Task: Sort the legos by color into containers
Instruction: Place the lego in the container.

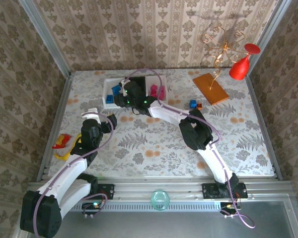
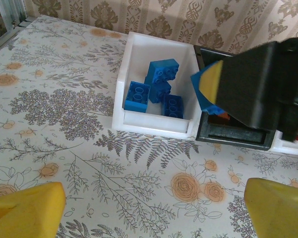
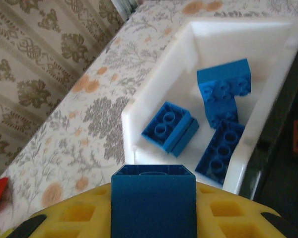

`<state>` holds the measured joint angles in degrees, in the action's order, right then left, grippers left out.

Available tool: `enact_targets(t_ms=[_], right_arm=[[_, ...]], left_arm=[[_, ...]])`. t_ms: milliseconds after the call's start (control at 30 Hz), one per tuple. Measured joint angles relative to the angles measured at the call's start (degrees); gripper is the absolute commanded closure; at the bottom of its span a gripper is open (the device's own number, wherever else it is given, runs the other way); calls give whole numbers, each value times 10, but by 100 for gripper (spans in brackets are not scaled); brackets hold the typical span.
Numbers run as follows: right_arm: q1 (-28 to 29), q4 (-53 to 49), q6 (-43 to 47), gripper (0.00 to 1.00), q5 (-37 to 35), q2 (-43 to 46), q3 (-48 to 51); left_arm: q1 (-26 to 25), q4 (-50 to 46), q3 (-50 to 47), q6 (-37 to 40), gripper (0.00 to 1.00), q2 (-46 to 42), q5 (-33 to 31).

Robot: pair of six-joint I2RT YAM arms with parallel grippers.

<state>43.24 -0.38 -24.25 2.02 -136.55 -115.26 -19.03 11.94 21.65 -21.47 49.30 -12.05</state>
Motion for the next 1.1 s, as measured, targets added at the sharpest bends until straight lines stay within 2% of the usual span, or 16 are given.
enact_targets(t_ms=[67,233,367,500,633,733,867,1000,1100], right_arm=[[-7,-2,1,72,0,-32,-45],[-23,-27,5,64,2,-112,-175],[-34,-62,8,53,5,-163,-266],[-44,-83,13,45,20,-171,-287],[-50,-97,16,42,41,-165,-285],[-54,-106,22,40,50,-123,-229],[-57,-89,45,36,43,19,-26],[-66,-56,63,31,6,201,212],[-102,-55,63,29,-27,310,340]], left_arm=[[0,0,-2,0,6,-3,0],[0,0,-2,0,6,-9,1],[0,0,-2,0,6,-9,3],[0,0,-2,0,6,-8,10],[0,0,-2,0,6,-8,26],[0,7,-2,0,6,3,57],[-11,23,2,2,6,44,114],[-62,37,26,21,7,97,161],[-110,46,49,39,7,129,185]])
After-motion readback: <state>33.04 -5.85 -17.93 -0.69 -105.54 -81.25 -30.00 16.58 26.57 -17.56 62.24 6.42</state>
